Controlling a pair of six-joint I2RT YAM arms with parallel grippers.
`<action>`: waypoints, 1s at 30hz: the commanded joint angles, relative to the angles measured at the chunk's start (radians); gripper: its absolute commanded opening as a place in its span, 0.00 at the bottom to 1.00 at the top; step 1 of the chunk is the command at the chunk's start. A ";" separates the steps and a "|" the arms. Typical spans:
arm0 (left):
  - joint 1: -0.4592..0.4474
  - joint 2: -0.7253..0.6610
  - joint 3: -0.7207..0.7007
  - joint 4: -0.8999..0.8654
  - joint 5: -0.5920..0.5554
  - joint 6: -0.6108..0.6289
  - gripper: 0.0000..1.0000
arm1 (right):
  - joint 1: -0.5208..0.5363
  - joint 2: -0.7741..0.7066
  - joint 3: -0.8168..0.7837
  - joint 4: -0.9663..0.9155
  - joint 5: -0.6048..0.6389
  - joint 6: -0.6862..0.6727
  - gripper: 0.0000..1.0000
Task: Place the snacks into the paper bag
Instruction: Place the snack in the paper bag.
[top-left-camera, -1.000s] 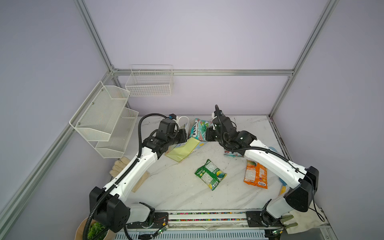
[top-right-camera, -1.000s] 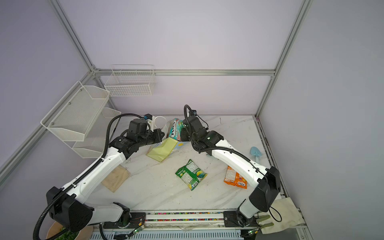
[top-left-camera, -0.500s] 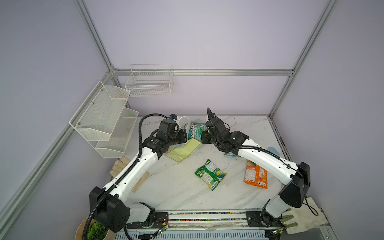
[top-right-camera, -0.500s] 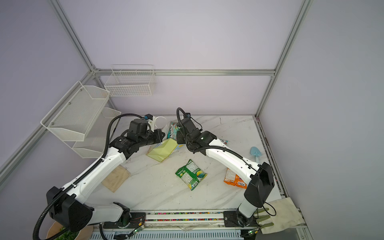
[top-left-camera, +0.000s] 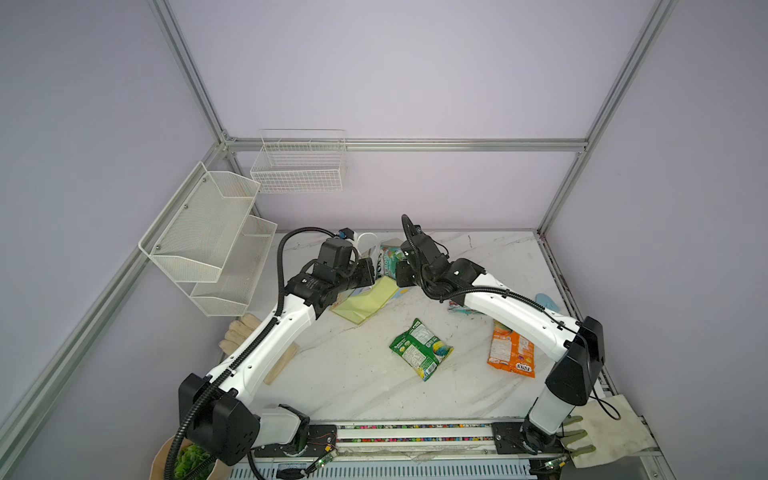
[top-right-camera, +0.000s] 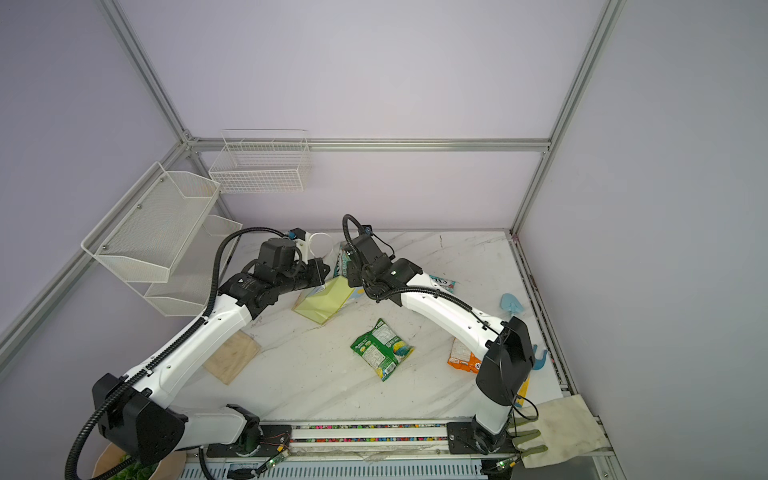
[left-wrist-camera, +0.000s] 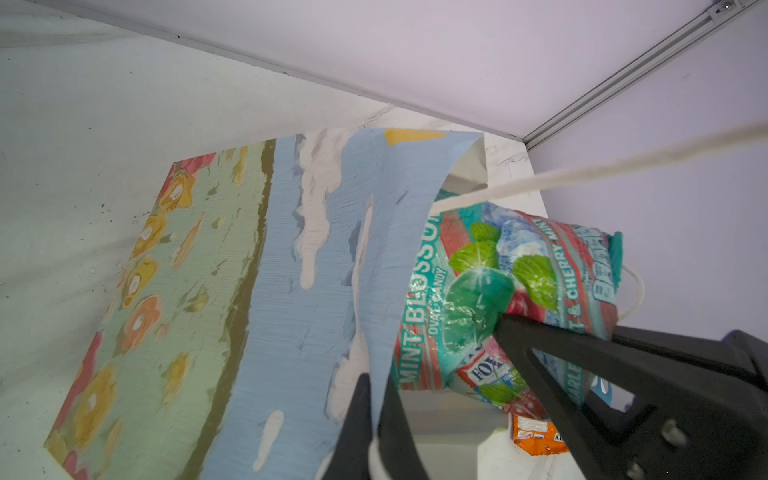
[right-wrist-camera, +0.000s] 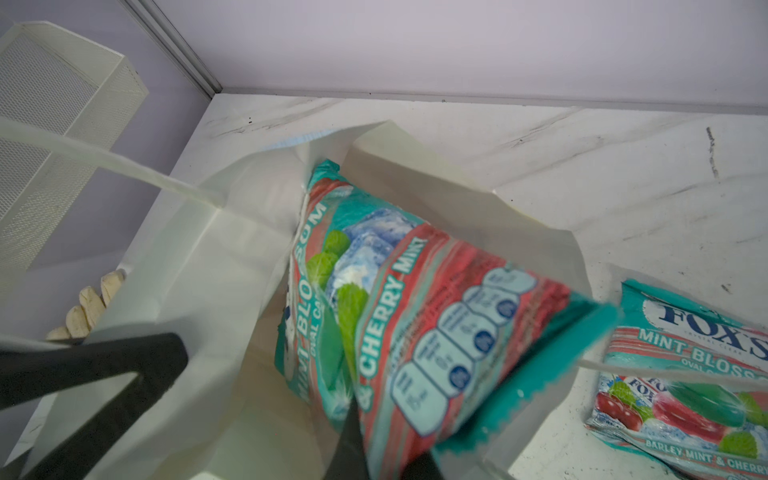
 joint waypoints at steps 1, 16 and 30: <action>-0.009 -0.028 0.001 0.000 0.006 -0.003 0.00 | 0.012 0.006 0.040 -0.008 0.012 -0.038 0.00; -0.009 -0.035 0.000 -0.001 0.003 -0.003 0.00 | 0.012 0.086 0.107 -0.018 -0.050 -0.074 0.00; -0.009 -0.059 -0.015 -0.002 -0.012 0.005 0.00 | 0.011 0.077 0.116 0.003 -0.059 -0.066 0.15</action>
